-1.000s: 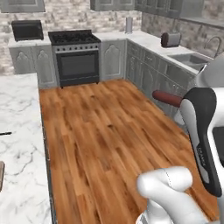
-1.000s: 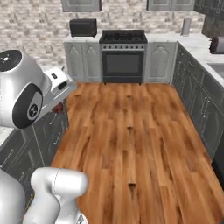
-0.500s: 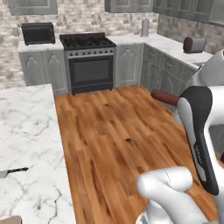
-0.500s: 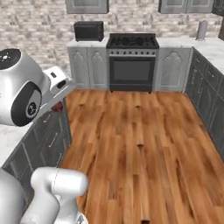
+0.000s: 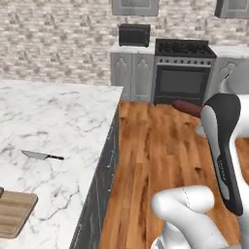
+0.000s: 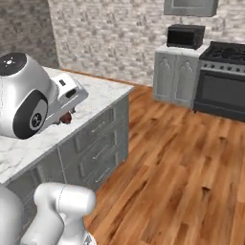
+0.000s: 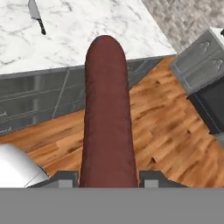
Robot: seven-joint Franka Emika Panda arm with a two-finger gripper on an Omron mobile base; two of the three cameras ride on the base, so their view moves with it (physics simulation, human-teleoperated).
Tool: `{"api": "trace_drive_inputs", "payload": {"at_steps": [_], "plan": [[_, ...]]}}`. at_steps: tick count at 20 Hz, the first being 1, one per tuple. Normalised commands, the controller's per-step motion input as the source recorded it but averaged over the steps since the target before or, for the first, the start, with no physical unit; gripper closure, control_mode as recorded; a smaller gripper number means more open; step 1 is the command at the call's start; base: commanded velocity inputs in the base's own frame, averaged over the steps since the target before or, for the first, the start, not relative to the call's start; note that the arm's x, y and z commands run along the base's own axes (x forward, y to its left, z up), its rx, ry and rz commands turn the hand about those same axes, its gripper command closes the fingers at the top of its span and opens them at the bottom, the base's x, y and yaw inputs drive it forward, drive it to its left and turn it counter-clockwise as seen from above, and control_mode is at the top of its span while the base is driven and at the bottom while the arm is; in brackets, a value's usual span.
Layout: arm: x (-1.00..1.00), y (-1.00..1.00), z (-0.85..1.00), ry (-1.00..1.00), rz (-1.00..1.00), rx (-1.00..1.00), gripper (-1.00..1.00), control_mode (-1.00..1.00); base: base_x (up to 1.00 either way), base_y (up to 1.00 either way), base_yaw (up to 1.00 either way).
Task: Retrieve the sausage and cheese from the fridge and place them on the cutting board on the counter.
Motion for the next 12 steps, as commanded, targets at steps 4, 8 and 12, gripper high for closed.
{"api": "trace_drive_inputs", "payload": {"at_steps": [4, 8, 12], "plan": [[0.00, 0.00, 0.00, 0.00, 0.00, 0.00, 1.00, 1.00, 0.00, 0.00, 1.00], [0.00, 0.00, 0.00, 0.00, 0.00, 0.00, 1.00, 1.00, -0.05, 0.01, 0.98], [0.00, 0.00, 0.00, 0.00, 0.00, 0.00, 1.00, 1.00, 0.17, 0.05, 0.57]]}}
